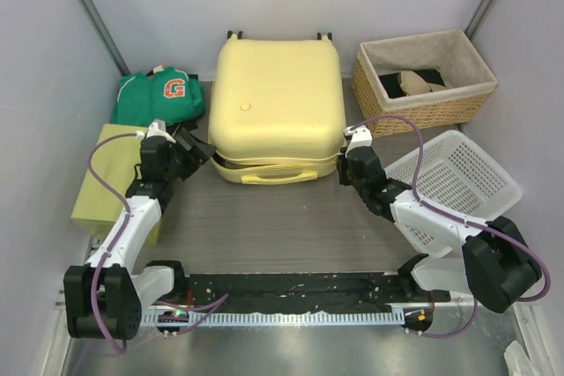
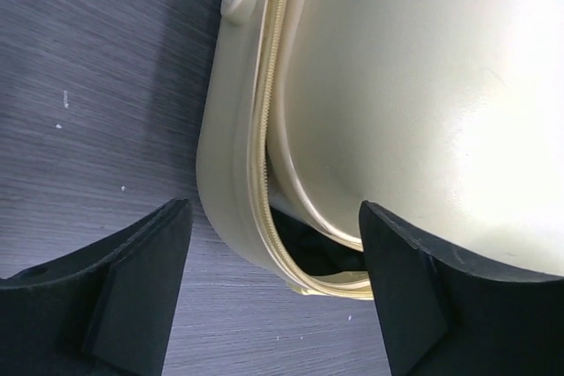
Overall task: Open, take out, and arrange the luggage
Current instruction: Unzip the luggage at the center of the board.
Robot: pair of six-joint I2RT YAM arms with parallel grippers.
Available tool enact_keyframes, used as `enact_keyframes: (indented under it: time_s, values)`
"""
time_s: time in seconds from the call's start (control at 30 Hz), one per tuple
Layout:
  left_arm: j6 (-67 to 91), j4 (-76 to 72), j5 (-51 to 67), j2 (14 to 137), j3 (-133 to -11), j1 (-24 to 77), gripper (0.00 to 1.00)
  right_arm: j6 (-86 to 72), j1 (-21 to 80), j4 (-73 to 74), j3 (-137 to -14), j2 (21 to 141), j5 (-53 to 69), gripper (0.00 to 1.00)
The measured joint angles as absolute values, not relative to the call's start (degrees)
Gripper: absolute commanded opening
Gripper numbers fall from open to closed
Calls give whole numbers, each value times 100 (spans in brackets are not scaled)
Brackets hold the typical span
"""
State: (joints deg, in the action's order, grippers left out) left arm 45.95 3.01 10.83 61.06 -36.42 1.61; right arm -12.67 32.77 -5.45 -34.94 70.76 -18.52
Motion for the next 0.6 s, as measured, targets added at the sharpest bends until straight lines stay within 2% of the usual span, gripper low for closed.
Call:
enact_keyframes:
  time_s: [0.07, 0.43, 0.6]
  values:
    - [4569, 416, 1024, 6211, -3708, 158, 68, -1278, 3277, -484, -3518, 7076, -1850, 1]
    - [4475, 504, 969, 7242, -4034, 158, 67, -1413, 3277, -425, -3527, 7074, -1841, 1]
    - [4469, 495, 1074, 7699, -4211, 137, 51, -1420, 3277, -421, -3527, 7074, -1872, 1]
